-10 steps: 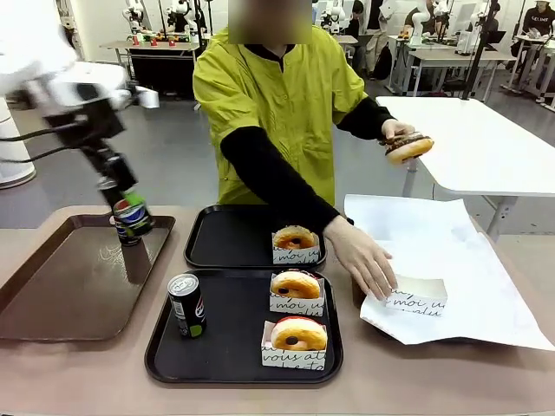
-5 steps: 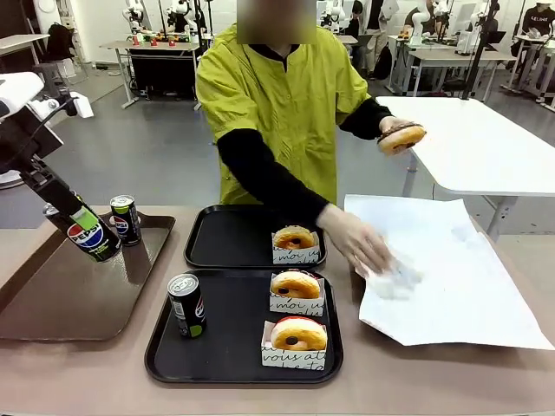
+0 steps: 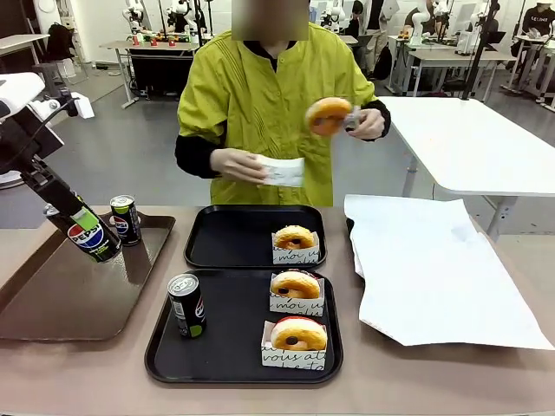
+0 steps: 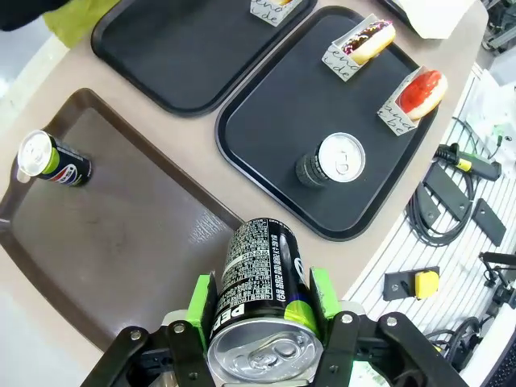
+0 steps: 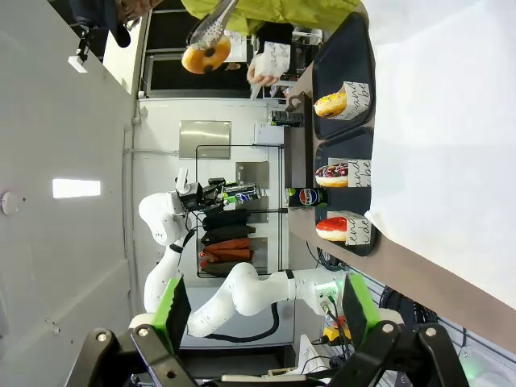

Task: Set up donuts and drinks on trays.
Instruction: Pick up one Pepsi coke from the Handle tray and place it on the Flat Tray without a Pepsi coke.

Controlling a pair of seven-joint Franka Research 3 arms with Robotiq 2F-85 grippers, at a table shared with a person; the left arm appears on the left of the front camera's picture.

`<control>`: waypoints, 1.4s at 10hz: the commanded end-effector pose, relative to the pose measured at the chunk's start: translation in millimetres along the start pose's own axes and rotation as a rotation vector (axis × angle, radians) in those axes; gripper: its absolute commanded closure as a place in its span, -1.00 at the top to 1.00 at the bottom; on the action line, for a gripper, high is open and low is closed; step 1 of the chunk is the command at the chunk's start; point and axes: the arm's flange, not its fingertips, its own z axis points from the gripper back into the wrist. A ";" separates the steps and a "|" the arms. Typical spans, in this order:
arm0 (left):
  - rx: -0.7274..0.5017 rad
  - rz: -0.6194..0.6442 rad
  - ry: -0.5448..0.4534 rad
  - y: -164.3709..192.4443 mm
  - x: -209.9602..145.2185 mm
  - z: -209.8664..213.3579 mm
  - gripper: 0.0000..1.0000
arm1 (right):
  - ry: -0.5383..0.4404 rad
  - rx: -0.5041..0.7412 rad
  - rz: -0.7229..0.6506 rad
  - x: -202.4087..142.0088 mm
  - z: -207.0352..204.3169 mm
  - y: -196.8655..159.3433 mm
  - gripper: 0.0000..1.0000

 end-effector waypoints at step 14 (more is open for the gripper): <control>0.004 -0.074 0.010 38.2 153.6 -89.1 0.16 | -0.010 0.021 0.011 0.1 -0.8 -0.1 1.00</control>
